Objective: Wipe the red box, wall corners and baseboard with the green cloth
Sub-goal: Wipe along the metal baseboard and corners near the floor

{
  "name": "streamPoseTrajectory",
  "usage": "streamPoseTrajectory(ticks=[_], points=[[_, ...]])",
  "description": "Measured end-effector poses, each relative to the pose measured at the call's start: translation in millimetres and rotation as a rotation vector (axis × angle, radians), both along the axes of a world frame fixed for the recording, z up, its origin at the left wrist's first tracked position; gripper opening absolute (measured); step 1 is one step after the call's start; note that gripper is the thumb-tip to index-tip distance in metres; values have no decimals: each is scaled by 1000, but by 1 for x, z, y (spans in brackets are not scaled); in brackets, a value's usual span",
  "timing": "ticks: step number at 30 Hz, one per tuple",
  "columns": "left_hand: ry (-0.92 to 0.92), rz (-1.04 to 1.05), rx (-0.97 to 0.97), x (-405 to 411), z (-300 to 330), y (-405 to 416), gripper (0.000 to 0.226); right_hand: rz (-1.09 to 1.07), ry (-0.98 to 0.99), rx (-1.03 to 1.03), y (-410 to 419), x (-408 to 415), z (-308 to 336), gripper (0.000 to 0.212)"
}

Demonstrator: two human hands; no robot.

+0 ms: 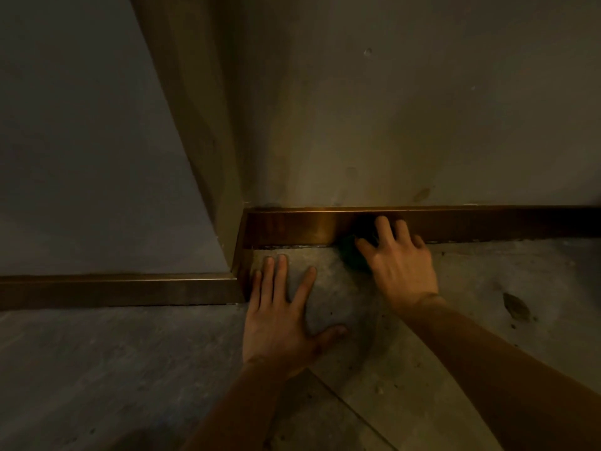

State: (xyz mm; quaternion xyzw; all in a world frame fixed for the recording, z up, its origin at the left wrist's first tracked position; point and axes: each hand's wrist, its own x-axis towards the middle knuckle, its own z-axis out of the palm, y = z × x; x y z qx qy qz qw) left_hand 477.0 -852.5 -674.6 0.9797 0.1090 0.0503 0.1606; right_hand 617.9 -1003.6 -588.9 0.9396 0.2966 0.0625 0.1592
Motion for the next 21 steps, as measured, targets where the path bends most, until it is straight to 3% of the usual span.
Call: streamPoseTrajectory(ticks=[7,15,21], points=[[58,-25,-37,0,3,3,105,-136,55,55,-28,-6,7,61],[39,-106,-172,1,27,10,110,-239,194,549,-36,-37,20,70],[-38,-170,-196,11,69,5,108,-119,315,782,-25,-60,36,68]])
